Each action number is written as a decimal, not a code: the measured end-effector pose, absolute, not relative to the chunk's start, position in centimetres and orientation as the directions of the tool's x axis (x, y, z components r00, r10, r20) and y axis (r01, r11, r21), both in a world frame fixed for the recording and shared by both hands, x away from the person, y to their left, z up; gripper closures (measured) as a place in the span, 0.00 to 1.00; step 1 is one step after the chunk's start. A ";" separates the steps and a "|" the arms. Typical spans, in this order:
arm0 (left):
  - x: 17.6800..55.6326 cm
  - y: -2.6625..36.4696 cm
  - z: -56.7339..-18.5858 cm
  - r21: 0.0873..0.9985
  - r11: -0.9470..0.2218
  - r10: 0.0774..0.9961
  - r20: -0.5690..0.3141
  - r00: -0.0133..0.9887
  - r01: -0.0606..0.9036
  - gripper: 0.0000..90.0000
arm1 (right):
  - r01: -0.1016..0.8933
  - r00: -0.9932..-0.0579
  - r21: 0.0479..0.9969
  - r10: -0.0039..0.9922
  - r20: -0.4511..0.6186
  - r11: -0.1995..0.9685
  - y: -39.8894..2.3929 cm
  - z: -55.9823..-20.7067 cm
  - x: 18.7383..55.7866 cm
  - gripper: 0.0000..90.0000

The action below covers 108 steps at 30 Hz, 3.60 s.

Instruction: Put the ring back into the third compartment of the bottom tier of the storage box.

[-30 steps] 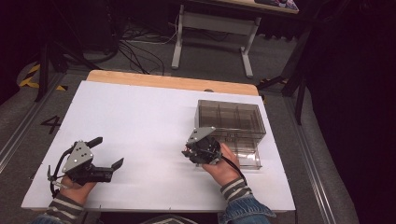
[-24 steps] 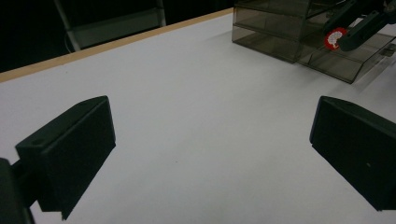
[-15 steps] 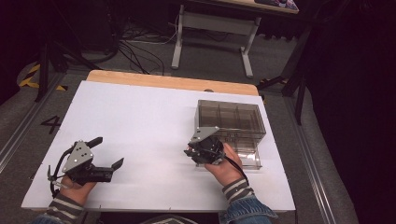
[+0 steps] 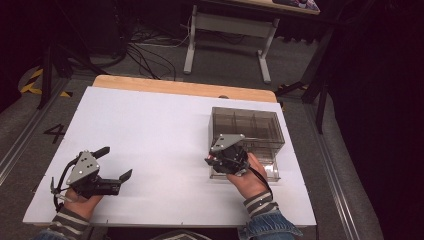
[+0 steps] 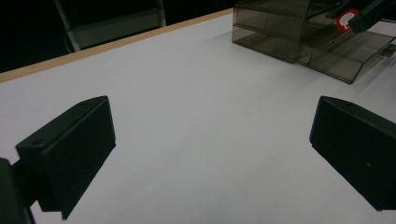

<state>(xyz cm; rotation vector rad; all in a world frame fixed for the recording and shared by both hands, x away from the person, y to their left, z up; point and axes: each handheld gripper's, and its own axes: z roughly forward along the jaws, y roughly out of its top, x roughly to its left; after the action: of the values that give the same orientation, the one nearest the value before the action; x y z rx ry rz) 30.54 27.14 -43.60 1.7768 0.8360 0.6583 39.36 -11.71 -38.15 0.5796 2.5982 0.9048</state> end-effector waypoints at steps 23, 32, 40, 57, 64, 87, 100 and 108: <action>30.6 27.2 -43.6 0.941 -0.244 0.791 0.054 0.610 0.233 0.01 | 0.346 -0.804 0.642 0.569 -0.173 0.685 -15.9 -37.4 39.6 0.75; 30.6 27.2 -43.6 0.942 -0.238 0.792 0.047 0.609 0.236 0.01 | 0.375 -0.781 0.639 0.600 -0.172 0.672 -17.3 -37.5 39.6 0.75; 30.6 27.2 -43.6 0.942 -0.237 0.792 0.047 0.609 0.235 0.01 | 0.399 -0.763 0.636 0.624 -0.168 0.660 -18.5 -37.5 39.7 0.75; 30.5 27.1 -43.6 0.942 -0.237 0.792 0.046 0.609 0.239 0.01 | 0.455 -0.711 0.621 0.680 -0.179 0.639 -21.1 -37.7 40.1 0.75; 30.6 27.2 -43.6 0.941 -0.246 0.791 0.055 0.610 0.234 0.01 | 0.482 -0.691 0.607 0.700 -0.180 0.632 -22.0 -38.0 40.4 0.75; 30.6 27.0 -43.6 0.940 -0.238 0.793 0.043 0.608 0.243 0.01 | 0.560 -0.659 0.547 0.735 -0.160 0.622 -24.2 -39.0 40.8 0.75; 30.6 27.0 -43.6 0.940 -0.239 0.793 0.044 0.608 0.244 0.01 | 0.600 -0.650 0.509 0.747 -0.139 0.617 -25.0 -39.7 41.0 0.75; 30.6 27.1 -43.6 0.940 -0.243 0.792 0.049 0.608 0.241 0.01 | 0.628 -0.636 0.479 0.759 -0.139 0.613 -25.3 -40.1 41.3 0.75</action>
<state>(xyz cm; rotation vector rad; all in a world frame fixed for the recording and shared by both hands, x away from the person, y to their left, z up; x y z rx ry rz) 30.63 27.08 -43.61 1.7841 0.8421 0.6561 41.28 -25.32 -40.06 1.1184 2.5123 0.5621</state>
